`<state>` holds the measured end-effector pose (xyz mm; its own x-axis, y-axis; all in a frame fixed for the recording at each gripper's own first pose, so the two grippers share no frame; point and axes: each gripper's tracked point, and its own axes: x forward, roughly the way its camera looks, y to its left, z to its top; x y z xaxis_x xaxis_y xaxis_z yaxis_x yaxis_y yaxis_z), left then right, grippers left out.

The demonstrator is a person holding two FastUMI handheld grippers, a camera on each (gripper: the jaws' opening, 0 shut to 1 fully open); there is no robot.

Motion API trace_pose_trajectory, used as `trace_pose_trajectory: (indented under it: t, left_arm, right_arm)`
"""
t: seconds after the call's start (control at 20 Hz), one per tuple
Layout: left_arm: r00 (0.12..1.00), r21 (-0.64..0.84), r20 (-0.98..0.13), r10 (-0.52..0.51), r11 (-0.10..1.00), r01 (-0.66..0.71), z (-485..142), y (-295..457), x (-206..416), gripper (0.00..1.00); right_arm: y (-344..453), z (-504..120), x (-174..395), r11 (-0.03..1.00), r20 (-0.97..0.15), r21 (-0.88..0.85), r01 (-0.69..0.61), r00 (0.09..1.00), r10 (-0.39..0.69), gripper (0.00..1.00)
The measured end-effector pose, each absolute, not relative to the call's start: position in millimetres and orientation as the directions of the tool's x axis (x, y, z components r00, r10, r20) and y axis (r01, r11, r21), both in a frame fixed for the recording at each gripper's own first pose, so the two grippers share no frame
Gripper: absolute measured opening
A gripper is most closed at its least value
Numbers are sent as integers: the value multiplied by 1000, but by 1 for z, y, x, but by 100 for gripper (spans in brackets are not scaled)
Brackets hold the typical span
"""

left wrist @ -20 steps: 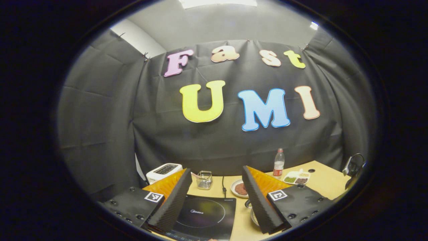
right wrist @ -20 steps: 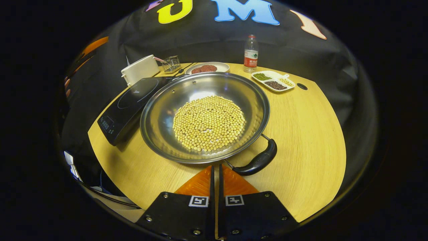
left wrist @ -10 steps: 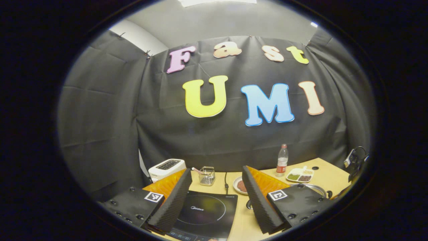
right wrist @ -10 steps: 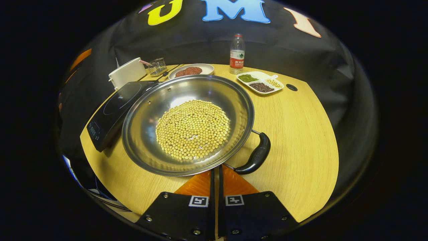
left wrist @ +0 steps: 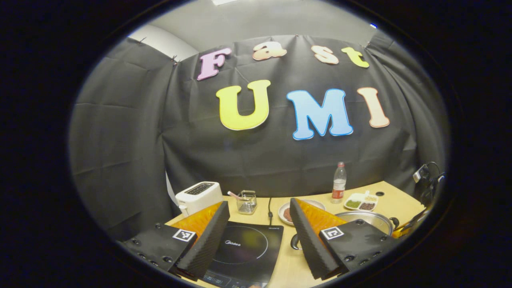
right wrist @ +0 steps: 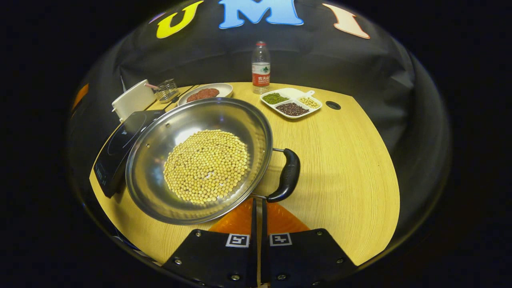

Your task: First push the handle of the pot to place it horizontally, then grasp the pot with both hands and set it on the induction cooktop.

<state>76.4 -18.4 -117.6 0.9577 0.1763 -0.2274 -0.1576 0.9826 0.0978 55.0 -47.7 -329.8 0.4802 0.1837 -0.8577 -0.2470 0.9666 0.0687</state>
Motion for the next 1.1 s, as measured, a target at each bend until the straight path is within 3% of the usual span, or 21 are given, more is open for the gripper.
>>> trace_pose_trajectory:
  t: [0.45,0.6,0.65,0.75,0.8,0.9,1.0,1.1]
  left_arm:
    - [946,93,-302,115,991,-91,-163,-43,95,100]
    - [942,74,-327,72,996,-51,-179,-53,105,98]
    - [939,68,-340,57,997,-36,-188,-56,109,98]
    - [928,40,-373,21,999,-7,-205,-64,116,94]
    - [919,19,-395,-2,1000,10,-215,-67,121,100]
    - [896,-1,-444,-32,999,35,-239,-72,127,94]
    - [870,-24,-489,-60,998,56,-260,-74,133,98]
    - [844,-46,-529,-87,996,74,-281,-81,141,95]
  right_arm:
    - [-66,-291,80,986,-751,64,-152,643,148,6]
    - [-60,-276,91,985,-696,98,-143,697,171,83]
    - [-61,-272,92,985,-687,92,-143,707,167,100]
    - [-59,-271,97,987,-675,86,-139,720,160,99]
    - [-56,-271,99,986,-673,90,-138,722,162,99]
    - [-53,-272,103,986,-669,97,-133,725,164,99]
    - [-50,-275,106,986,-669,103,-133,725,167,99]
    - [-49,-278,109,986,-670,100,-134,723,166,99]
